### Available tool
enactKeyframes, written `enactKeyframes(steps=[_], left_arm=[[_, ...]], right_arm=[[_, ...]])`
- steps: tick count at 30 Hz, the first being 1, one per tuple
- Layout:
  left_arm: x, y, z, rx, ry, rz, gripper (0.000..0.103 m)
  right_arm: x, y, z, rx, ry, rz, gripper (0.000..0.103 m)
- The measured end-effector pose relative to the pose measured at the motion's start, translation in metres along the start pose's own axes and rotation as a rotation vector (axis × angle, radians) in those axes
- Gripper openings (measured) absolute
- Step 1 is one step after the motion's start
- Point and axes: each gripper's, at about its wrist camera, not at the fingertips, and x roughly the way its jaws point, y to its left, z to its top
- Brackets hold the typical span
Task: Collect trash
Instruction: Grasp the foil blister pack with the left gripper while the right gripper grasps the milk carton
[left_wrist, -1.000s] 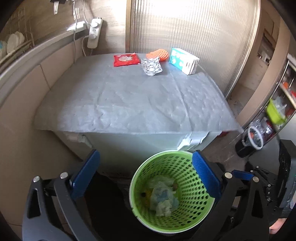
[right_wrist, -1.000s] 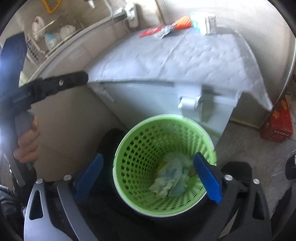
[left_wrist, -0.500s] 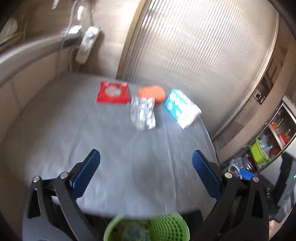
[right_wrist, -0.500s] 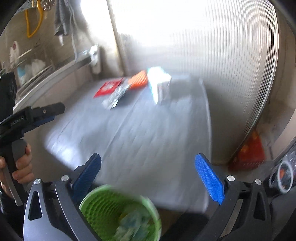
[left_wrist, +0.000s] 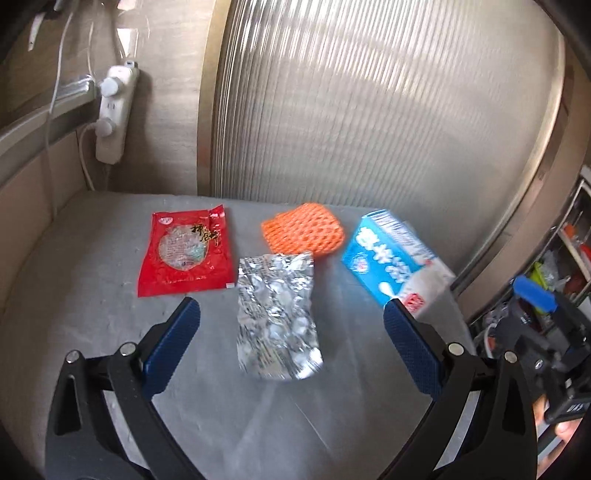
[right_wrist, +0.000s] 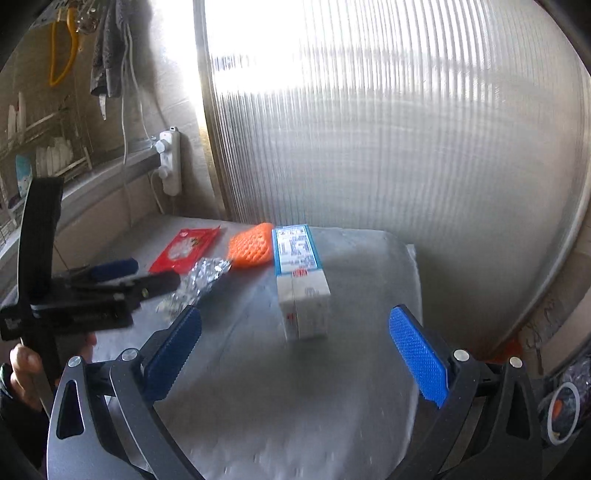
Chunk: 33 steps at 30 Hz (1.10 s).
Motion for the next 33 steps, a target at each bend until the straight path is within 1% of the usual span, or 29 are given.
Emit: enactKeyframes(steps=[3, 6, 9, 13, 14, 15, 16, 18, 20, 22, 24, 25, 26, 33], left_arm=[[0.018, 0.000, 0.000, 0.023, 0.034, 0.031, 0.095], [0.032, -0.002, 0.001, 0.042, 0.065, 0.043, 0.095], [0.042, -0.007, 0.002, 0.072, 0.081, 0.064, 0.095], [0.050, -0.009, 0.003, 0.074, 0.105, 0.064, 0.094], [0.052, -0.009, 0.003, 0.072, 0.112, 0.060, 0.089], [0.054, -0.009, 0.003, 0.074, 0.123, 0.056, 0.081], [0.056, -0.010, 0.004, 0.075, 0.136, 0.052, 0.077], [0.061, -0.009, 0.004, 0.077, 0.168, 0.049, 0.062], [0.067, -0.008, 0.004, 0.079, 0.191, 0.051, 0.054], [0.067, -0.009, 0.004, 0.096, 0.188, 0.065, 0.046], [0.067, -0.009, 0.006, 0.103, 0.193, 0.055, 0.032], [0.068, -0.008, 0.007, 0.101, 0.198, 0.046, 0.030], [0.067, -0.008, 0.007, 0.098, 0.204, 0.034, 0.026], [0.064, -0.011, 0.002, 0.130, 0.187, 0.054, 0.023]], right_arm=[[0.023, -0.006, 0.007, 0.011, 0.017, 0.019, 0.101], [0.037, -0.008, 0.010, 0.011, 0.034, 0.023, 0.101], [0.052, -0.011, 0.012, 0.010, 0.051, 0.026, 0.101], [0.063, -0.013, 0.015, 0.013, 0.063, 0.038, 0.101], [0.066, -0.013, 0.016, 0.016, 0.068, 0.045, 0.101], [0.068, -0.013, 0.017, 0.019, 0.072, 0.049, 0.101], [0.071, -0.013, 0.018, 0.022, 0.076, 0.054, 0.101], [0.074, -0.013, 0.019, 0.024, 0.078, 0.063, 0.101], [0.076, -0.014, 0.021, 0.032, 0.082, 0.070, 0.101], [0.079, -0.015, 0.022, 0.037, 0.090, 0.081, 0.101], [0.083, -0.014, 0.024, 0.032, 0.105, 0.084, 0.101], [0.084, -0.014, 0.024, 0.029, 0.109, 0.081, 0.101], [0.086, -0.013, 0.025, 0.025, 0.117, 0.080, 0.101], [0.096, -0.008, 0.022, 0.015, 0.161, 0.068, 0.101]])
